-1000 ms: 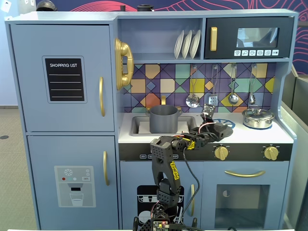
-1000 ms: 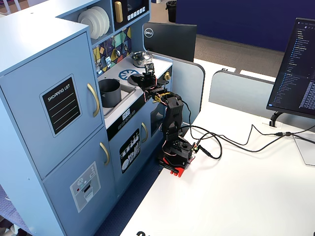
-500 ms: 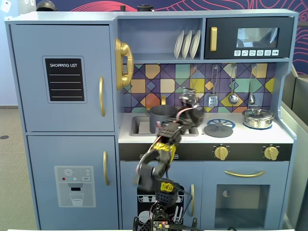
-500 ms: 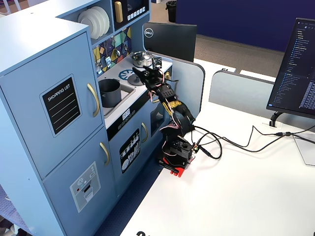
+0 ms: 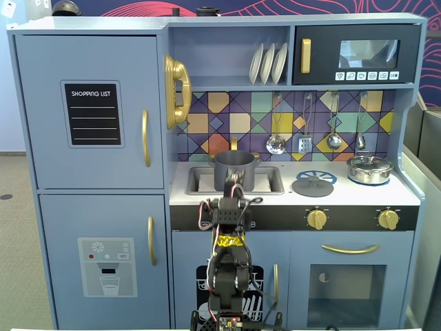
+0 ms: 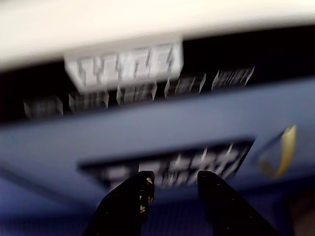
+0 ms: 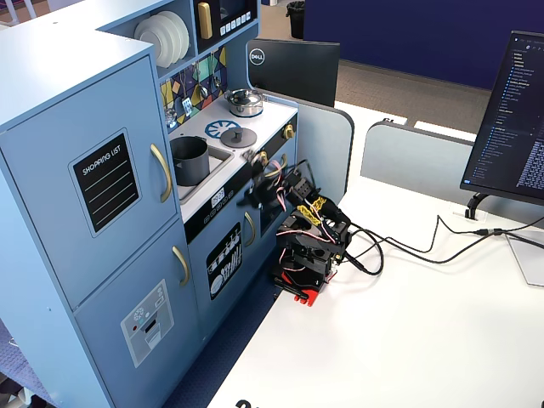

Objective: Take off the lid from the gray recipient and place it on the counter

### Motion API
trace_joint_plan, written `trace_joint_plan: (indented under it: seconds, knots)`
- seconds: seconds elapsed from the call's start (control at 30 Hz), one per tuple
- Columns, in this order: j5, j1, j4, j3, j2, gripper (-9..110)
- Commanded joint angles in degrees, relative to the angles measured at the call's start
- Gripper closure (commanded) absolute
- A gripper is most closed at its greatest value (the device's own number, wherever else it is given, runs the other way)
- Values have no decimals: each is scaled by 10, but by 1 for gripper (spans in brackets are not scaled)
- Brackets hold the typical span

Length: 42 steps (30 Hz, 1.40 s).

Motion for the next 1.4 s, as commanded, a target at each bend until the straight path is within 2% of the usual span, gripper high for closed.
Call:
trace_joint_plan:
  seconds: [0.0,0.2,0.5,0.63,1.37]
  knots:
    - [11,-41,-29,100,41,101]
    - [18,-69,-18,242,97,101]
    - [34,-60,147,286,100,101]
    - [9,-48,203,286,100,100]
    - [8,-45,203,286,100,99]
